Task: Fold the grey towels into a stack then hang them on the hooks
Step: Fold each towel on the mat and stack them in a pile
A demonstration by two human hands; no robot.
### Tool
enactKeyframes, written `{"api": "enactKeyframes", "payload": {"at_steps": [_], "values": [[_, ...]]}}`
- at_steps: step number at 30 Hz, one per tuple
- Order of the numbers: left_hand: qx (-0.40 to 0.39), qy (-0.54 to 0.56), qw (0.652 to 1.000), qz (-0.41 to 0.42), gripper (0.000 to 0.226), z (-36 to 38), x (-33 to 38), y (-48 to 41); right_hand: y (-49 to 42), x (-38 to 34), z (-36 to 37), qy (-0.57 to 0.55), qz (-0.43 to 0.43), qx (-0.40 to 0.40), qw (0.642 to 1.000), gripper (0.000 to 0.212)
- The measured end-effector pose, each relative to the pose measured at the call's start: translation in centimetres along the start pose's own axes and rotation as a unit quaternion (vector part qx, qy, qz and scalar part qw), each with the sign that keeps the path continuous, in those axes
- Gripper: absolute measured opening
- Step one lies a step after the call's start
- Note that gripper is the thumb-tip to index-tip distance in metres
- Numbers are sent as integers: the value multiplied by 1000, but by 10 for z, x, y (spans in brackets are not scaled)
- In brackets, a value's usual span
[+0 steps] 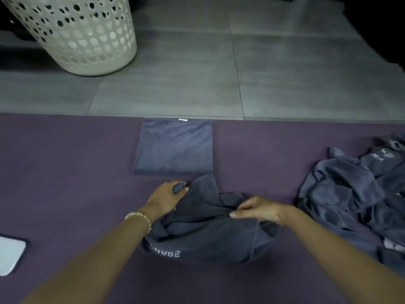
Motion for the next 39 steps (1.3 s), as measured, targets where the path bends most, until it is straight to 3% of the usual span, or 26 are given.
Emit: {"api": "enactKeyframes", "payload": {"at_steps": [5,9,12,15,16,19,24,30,35,39], "values": [[-19,48,999,0,10,15,10,-17,4,19,-4,16,21,-72,997,20],[-31,44,999,-2,14,23,17,-19,1,31,-9,14,-3,-25,1000,15],[-13,72,997,-16,15,24,22,-19,5,28,-8,-142,-54,-16,988,12],[13,146,987,-60,19,21,28,-16,5,18,-3,-324,-108,-11,940,44],[15,162,984,-69,19,20,30,-13,5,13,0,-371,-124,-9,920,46],[3,219,971,-94,24,20,35,-3,7,-8,11,-438,-153,-5,886,32],[-43,301,945,-118,24,21,46,8,7,-40,22,-337,-189,-13,922,24],[-73,310,943,-98,22,17,50,11,3,-51,20,-267,-226,66,934,14],[-98,304,944,-85,25,18,52,14,0,-50,17,-259,-205,71,941,35],[-119,288,947,-79,22,15,53,15,-1,-49,17,-248,-191,33,949,16]]}}
Point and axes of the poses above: each hand's wrist, its own y-axis away from the middle knuckle, its own z-axis out of the palm, x = y × z, the point moved 3 cm from there along -y, towards the middle knuckle, and after that the axes turned 12 degrees about z, right-handed, at the moved point
